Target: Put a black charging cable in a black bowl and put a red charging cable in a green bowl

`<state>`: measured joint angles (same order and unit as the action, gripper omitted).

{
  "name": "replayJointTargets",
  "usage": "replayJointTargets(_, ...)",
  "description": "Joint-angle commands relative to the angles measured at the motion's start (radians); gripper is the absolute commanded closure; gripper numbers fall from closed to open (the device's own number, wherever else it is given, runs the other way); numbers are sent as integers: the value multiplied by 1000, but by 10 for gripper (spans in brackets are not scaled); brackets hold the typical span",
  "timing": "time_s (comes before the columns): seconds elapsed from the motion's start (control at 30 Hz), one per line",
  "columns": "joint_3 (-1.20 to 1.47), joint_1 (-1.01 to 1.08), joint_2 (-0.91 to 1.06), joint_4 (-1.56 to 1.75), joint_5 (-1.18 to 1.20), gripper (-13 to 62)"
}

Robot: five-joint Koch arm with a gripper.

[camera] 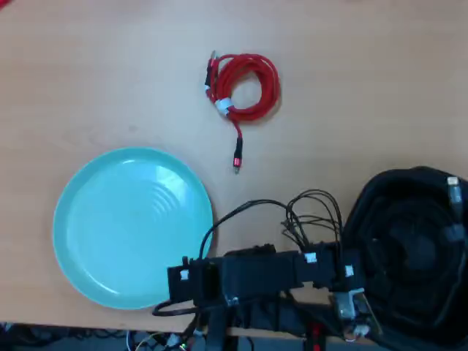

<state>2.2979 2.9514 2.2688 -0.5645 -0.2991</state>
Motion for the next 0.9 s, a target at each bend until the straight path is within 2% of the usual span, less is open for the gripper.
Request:
replayJointTargets(0.0, -138, 11, 112, -54, 2, 500)
replayJointTargets(0.2, -166, 95, 110, -218, 2, 456)
replayJointTargets(0.37, -166, 107, 110, -229, 9, 430)
replayJointTargets(0.53, -163, 126, 106, -229, 52, 373)
replayJointTargets(0.87, -181, 80, 103, -229, 61, 367)
